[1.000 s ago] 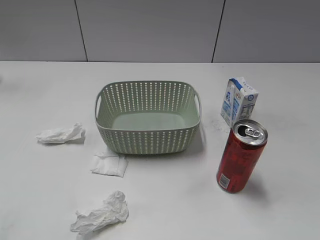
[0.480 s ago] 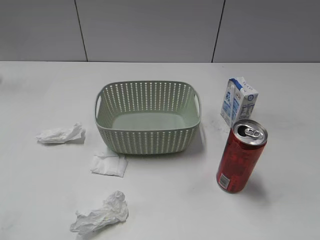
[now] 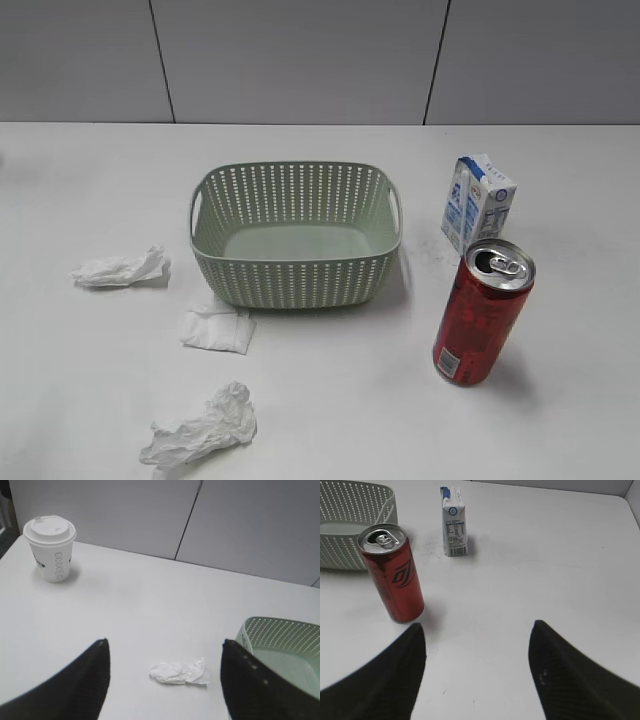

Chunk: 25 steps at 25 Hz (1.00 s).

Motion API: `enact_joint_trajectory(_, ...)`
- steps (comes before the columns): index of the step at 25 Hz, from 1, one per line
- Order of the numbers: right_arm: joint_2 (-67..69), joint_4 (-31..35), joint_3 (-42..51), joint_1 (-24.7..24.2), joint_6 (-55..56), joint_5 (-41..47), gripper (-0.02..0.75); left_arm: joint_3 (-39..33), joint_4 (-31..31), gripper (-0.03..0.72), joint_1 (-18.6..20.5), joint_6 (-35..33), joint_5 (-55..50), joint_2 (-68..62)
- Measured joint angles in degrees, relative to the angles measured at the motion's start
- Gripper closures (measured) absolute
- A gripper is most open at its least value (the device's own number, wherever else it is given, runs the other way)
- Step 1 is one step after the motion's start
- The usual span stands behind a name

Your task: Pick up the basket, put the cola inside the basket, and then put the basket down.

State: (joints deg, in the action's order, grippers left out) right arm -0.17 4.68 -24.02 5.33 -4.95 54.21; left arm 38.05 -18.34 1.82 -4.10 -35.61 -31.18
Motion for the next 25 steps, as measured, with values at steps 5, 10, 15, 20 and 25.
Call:
enact_joint_trajectory(5,0.0,0.0,0.0,0.0,0.0,0.0,0.248,8.98,0.0,0.167,0.0,-0.62,-1.82,-15.69)
enact_joint_trajectory(10,0.0,0.0,0.0,0.0,0.0,0.0,0.248,20.21,0.04,0.167,-1.61,-2.44,-6.95,-30.72)
enact_joint_trajectory(15,0.0,0.0,0.0,0.0,0.0,0.0,0.248,30.86,0.9,0.167,-6.95,-2.83,-10.03,-44.52)
enact_joint_trajectory(20,0.0,0.0,0.0,0.0,0.01,0.0,0.248,39.85,3.49,0.167,-14.67,-1.21,-14.68,-56.9)
enact_joint_trajectory(25,0.0,0.0,0.0,0.0,0.01,0.0,0.248,46.77,11.48,0.167,-22.53,7.0,-20.06,-66.62)
